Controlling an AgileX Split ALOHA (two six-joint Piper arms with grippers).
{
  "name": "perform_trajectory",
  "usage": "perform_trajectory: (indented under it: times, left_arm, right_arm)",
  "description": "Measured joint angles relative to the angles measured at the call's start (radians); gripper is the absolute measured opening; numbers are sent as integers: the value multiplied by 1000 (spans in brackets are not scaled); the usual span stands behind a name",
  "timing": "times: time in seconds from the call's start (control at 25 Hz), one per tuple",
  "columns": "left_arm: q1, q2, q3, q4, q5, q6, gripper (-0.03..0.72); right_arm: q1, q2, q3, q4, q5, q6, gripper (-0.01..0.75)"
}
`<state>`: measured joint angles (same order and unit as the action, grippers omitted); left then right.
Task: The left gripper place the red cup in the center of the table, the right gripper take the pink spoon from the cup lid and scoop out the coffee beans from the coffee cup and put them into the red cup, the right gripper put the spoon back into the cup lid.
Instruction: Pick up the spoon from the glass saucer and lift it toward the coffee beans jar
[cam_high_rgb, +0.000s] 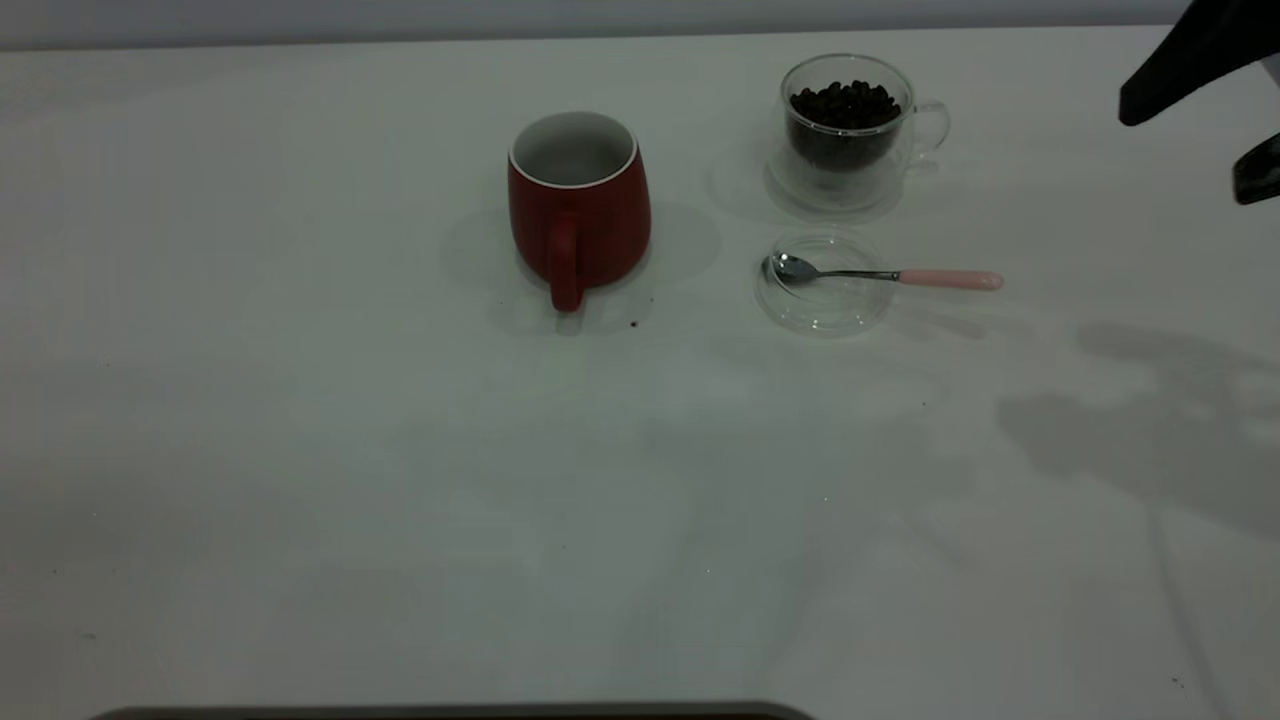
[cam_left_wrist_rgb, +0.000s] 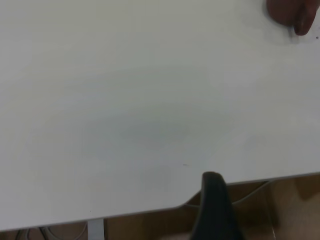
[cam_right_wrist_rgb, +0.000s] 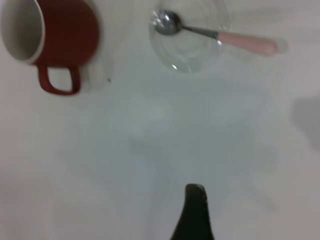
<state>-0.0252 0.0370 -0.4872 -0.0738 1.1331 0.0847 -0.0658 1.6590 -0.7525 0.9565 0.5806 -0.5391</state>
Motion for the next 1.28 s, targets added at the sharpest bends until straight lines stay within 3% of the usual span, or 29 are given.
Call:
perform_trajectory:
  times: [0.28,0.76,1.28]
  left_arm:
    - [0,0,0,0,0,0,588]
    - [0,0,0,0,0,0,588]
    - [0,0,0,0,0,0,588]
  right_arm:
    - [-83,214,0,329,41,-314,703]
    - [-85,514,-6,789,57,-666,703]
    - [-85,756,-200,841,184,-818,697]
